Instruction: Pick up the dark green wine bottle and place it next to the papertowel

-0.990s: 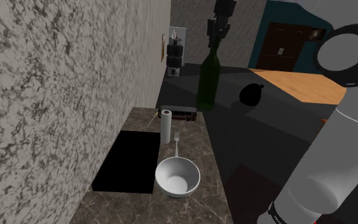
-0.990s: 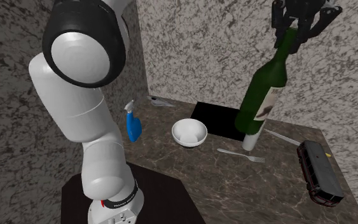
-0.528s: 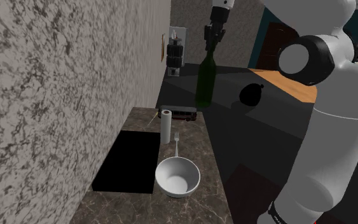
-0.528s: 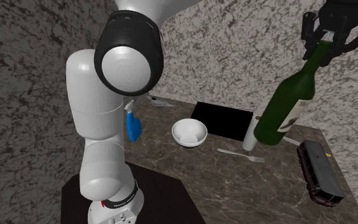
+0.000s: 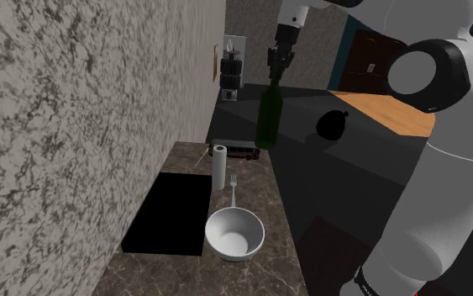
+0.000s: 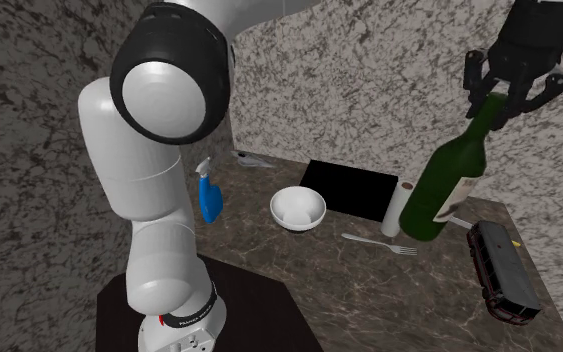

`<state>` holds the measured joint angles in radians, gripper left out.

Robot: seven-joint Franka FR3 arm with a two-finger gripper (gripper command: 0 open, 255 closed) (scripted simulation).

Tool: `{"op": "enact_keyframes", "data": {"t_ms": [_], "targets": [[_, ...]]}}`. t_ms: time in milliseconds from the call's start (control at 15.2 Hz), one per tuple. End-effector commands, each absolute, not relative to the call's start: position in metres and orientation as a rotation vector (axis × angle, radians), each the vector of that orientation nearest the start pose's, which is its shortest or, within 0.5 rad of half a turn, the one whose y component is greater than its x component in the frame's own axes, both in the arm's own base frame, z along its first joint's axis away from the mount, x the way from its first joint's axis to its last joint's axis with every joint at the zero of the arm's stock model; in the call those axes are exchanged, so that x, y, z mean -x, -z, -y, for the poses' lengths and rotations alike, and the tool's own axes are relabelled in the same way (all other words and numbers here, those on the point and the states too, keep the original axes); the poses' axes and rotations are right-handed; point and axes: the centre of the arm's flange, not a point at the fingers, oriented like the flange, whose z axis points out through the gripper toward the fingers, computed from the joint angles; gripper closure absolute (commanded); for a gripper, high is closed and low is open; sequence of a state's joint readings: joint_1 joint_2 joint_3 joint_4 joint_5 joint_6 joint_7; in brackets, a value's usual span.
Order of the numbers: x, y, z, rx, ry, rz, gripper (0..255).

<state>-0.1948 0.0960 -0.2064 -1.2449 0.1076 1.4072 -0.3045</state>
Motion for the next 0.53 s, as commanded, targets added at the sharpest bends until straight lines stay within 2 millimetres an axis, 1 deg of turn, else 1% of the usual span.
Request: {"op": "enact_keyframes", "data": {"t_ms": [0,462], "targets": [[-0.524,-0.698,0.2,3.079,0.146,-0.114,255],[-0.524,-0.661,0.2,3.079,0.146,-0.114,255]]}}
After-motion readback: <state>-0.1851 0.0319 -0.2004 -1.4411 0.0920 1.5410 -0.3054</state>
